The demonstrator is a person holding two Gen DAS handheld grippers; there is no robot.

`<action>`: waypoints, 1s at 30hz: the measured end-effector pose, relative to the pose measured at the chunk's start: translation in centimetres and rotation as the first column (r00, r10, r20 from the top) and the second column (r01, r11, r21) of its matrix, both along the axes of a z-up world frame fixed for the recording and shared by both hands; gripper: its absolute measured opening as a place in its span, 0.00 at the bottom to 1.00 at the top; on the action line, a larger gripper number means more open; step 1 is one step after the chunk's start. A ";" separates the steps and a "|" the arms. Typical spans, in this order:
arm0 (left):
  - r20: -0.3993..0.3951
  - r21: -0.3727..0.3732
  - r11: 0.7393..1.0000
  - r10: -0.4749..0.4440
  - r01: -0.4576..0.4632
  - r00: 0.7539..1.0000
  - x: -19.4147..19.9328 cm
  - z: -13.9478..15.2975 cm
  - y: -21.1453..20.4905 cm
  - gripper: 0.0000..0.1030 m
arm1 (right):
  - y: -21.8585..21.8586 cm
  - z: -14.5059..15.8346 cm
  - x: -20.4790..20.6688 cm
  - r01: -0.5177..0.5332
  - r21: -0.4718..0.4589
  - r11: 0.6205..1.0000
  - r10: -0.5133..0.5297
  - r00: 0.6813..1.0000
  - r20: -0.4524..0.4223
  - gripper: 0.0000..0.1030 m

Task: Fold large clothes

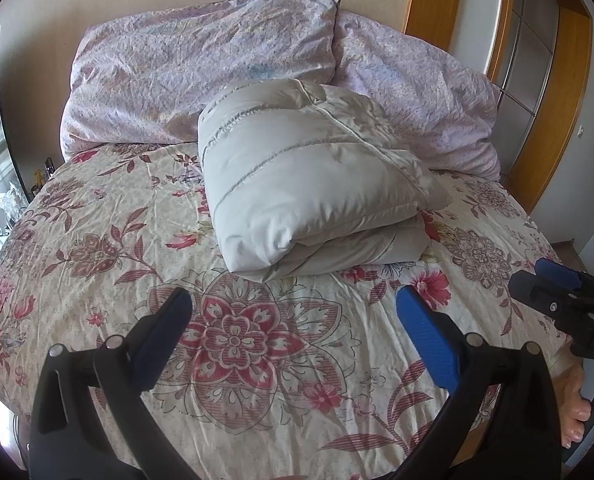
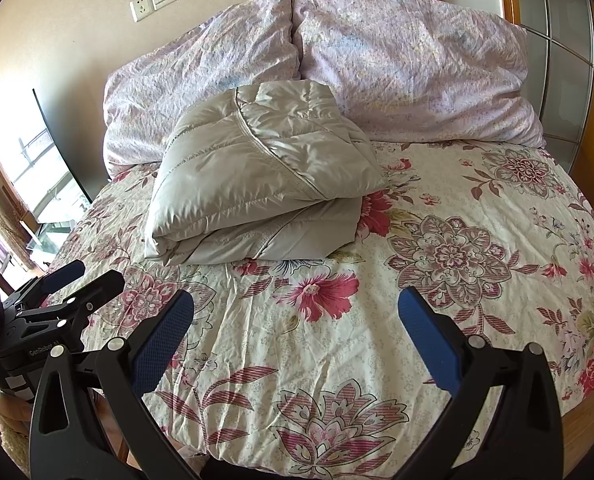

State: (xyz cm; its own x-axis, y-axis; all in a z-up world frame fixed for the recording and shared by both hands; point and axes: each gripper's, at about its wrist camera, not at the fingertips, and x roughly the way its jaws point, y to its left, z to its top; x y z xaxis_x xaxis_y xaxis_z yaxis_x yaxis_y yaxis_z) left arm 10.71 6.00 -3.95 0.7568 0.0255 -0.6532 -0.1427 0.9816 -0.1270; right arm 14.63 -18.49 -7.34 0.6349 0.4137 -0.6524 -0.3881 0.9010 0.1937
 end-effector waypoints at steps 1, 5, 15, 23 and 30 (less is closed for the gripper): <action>0.000 0.000 1.000 0.000 0.000 1.000 0.0 0.0 0.0 0.98 | 0.0 -0.1 0.0 0.001 0.000 1.000 -0.001 1.000 -0.001 0.99; -0.002 0.000 1.000 -0.002 0.002 1.000 0.1 0.1 -0.1 0.98 | 0.0 -0.2 0.1 0.003 0.001 1.000 -0.003 1.000 -0.004 0.99; 0.003 0.005 1.000 -0.007 0.007 1.000 0.1 0.2 -0.2 0.98 | 0.1 -0.3 0.2 0.005 0.001 1.000 -0.005 1.000 -0.007 0.99; 0.004 0.010 1.000 -0.009 0.009 1.000 0.1 0.3 -0.3 0.98 | 0.2 -0.4 0.2 0.005 0.002 1.000 -0.005 1.000 -0.010 0.99; -0.001 0.005 1.000 -0.009 0.009 1.000 0.2 0.3 -0.1 0.98 | 0.3 -0.4 0.2 0.006 0.002 1.000 -0.006 1.000 -0.012 0.99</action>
State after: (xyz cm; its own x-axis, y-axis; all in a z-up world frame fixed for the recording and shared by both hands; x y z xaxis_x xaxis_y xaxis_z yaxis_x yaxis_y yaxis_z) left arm 10.88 5.91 -3.68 0.7565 0.0215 -0.6536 -0.1337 0.9834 -0.1224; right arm 14.85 -18.20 -7.78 0.6300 0.4108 -0.6591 -0.3801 0.9032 0.1996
